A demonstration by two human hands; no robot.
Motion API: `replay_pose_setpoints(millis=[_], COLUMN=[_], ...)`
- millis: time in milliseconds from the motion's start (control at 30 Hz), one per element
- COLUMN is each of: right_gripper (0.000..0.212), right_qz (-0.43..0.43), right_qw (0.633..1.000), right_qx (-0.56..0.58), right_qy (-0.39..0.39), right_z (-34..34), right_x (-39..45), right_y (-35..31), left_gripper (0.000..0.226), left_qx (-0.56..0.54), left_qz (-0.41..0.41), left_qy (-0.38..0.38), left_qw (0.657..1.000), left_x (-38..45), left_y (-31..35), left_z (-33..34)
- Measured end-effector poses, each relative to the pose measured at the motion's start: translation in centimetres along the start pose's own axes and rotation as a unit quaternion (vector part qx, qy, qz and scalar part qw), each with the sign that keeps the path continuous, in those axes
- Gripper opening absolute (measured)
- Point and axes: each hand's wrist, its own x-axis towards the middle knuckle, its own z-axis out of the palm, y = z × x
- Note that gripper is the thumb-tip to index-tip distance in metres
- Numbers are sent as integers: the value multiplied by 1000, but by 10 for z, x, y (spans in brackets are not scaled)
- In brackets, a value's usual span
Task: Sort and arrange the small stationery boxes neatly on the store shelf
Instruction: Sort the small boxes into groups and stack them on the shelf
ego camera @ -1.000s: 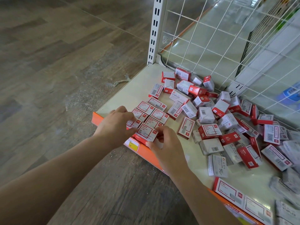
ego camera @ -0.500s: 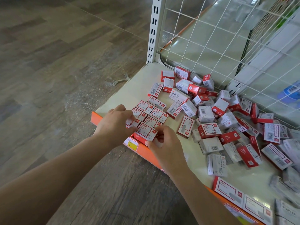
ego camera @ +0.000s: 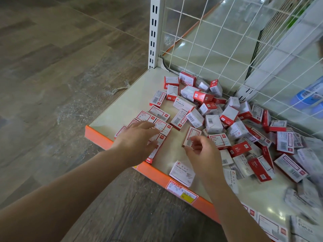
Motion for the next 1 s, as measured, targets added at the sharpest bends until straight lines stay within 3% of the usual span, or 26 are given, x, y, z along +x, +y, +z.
replay_pose_setpoints(millis=[167,367,567,800,1000], right_gripper=[18,8,25,74,76], right_qz=[10,-21,3,31,51], right_qw=[995,994,997,992,985], right_qx=[-100,-105,-74,-119,-164], right_qy=[-14,-34,-13,11,20], right_z=[-3,4,12,25,28], right_x=[8,6,13,33,38], right_y=[12,13,10,3,-1], left_gripper=[43,43,39,38,39], left_qx=[17,13,-18,-12,-28], left_qz=[10,0,-9,0,3], left_qy=[-35,-59,-63,-73,-74], left_qw=[999,998,998,997,997], left_x=[14,17,24,25,26], left_y=[16,19,15,11,8], left_z=[5,6,5,4,4])
